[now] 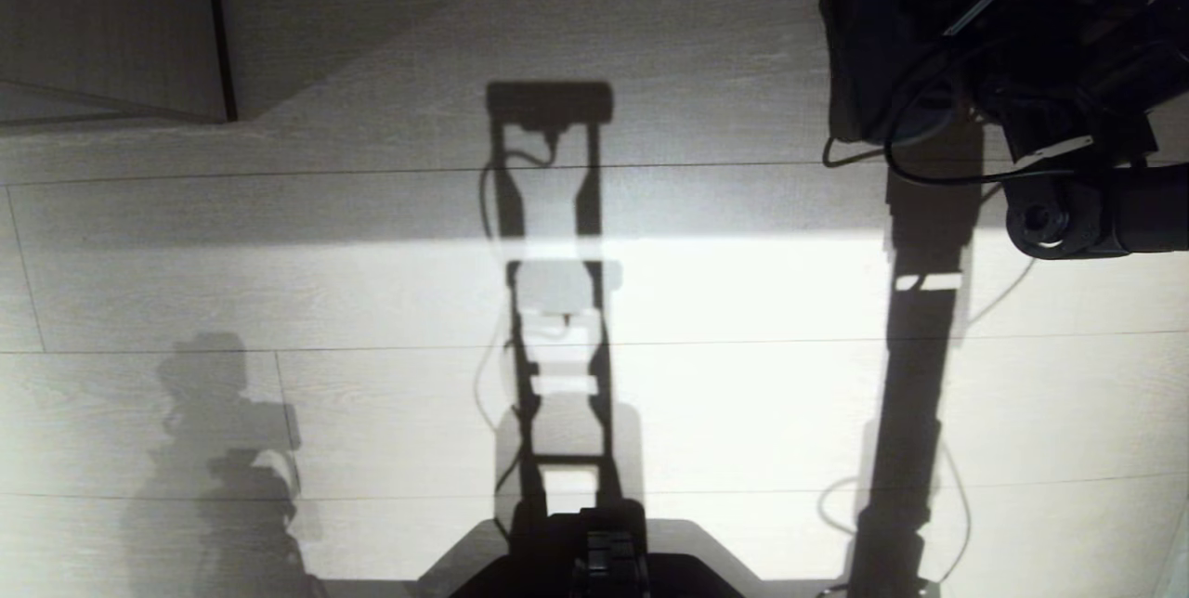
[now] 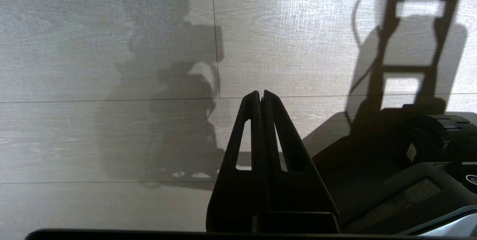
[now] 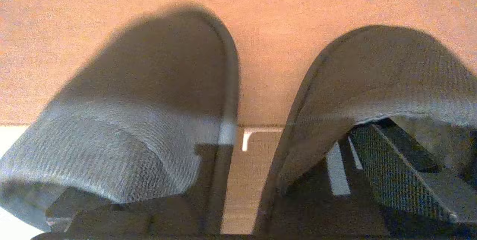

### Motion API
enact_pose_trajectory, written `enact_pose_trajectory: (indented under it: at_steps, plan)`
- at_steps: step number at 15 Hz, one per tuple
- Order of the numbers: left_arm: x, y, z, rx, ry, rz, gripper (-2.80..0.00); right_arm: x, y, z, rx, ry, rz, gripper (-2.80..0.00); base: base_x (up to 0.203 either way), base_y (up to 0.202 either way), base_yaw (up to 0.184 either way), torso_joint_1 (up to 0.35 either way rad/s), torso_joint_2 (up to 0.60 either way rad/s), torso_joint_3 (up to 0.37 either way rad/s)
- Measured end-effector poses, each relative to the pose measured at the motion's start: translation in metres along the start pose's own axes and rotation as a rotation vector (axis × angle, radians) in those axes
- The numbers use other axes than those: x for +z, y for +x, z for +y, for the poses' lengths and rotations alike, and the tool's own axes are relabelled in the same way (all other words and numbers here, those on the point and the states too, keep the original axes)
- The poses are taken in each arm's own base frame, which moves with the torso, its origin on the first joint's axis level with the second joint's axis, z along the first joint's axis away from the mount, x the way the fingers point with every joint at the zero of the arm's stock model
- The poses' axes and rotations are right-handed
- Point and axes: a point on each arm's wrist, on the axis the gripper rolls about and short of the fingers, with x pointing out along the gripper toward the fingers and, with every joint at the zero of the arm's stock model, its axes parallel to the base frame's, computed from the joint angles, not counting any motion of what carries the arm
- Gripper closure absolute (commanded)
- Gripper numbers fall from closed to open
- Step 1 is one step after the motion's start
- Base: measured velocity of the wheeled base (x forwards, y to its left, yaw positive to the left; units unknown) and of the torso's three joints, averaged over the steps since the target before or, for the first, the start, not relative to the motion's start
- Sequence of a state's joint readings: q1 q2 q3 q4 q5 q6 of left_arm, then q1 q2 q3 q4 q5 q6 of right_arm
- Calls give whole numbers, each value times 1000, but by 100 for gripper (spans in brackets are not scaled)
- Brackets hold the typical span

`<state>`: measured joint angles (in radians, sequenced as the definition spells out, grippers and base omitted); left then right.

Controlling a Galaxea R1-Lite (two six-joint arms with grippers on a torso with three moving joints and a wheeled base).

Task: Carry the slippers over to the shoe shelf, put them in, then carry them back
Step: Place the slippers on the floor

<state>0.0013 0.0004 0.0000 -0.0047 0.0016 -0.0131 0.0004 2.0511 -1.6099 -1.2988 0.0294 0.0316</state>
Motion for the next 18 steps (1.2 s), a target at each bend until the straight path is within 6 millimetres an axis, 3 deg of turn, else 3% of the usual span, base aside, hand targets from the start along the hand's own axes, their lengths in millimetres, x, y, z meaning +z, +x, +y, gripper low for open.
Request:
enact_pose_trajectory:
  at_steps: [5,13,18]
  plan:
    - [0,0,0,0,0,0,0,4,-1,1,2,-3,3,-280,0,0,0,0,0,0]
    - [0,0,0,0,0,0,0,-6,-15,9,26,10,105,-280,0,0,0,0,0,0]
    - [0,0,0,-1,0,0,0,4,-21,3,13,6,170,-280,0,0,0,0,0,0]
